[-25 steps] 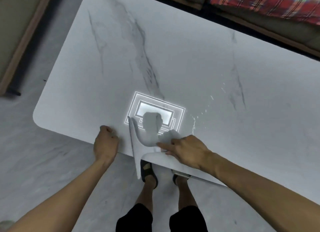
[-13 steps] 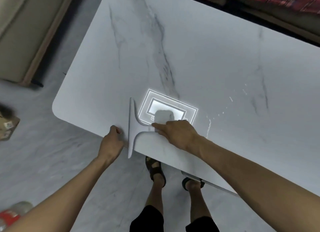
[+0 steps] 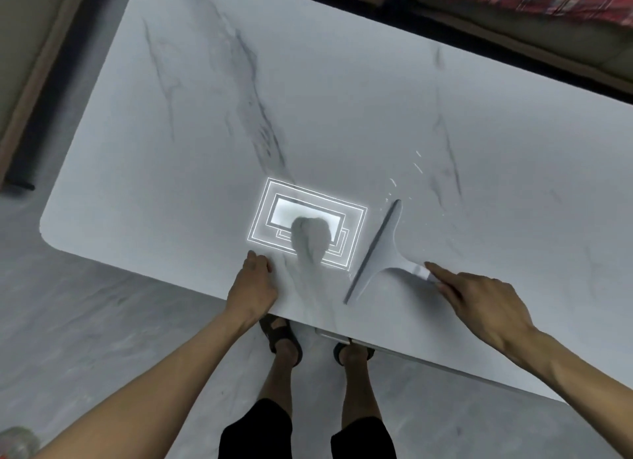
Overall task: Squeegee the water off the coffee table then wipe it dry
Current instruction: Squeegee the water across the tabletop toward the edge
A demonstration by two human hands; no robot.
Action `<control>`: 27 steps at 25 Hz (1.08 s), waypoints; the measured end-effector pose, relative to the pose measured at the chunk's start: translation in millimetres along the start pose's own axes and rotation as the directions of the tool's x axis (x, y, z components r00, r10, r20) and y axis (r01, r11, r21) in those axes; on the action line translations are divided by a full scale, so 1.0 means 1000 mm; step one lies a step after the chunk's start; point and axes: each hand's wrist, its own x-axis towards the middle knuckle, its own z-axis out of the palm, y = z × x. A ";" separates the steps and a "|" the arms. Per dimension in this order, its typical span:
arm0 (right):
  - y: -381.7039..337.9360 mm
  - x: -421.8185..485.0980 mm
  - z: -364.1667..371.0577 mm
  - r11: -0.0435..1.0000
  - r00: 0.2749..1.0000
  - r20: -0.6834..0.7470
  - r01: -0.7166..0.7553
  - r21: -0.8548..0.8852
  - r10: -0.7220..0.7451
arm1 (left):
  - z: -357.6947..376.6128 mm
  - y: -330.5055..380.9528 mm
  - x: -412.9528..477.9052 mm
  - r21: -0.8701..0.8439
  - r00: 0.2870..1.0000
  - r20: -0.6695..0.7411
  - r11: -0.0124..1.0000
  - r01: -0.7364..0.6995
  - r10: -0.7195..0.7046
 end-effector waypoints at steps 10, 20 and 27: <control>-0.121 0.033 0.049 0.815 0.797 0.198 0.579 0.018 -0.570 | 0.010 -0.013 -0.009 -0.094 0.978 -0.128 0.984 0.150 -0.162; 0.075 0.003 0.014 0.949 0.940 0.152 0.313 -0.039 -0.304 | 0.062 0.042 -0.013 0.124 0.998 0.047 0.992 -0.035 0.029; 0.111 -0.021 -0.012 0.966 0.962 0.125 0.251 -0.065 -0.242 | 0.070 0.067 -0.001 0.170 0.982 0.156 0.983 0.076 -0.103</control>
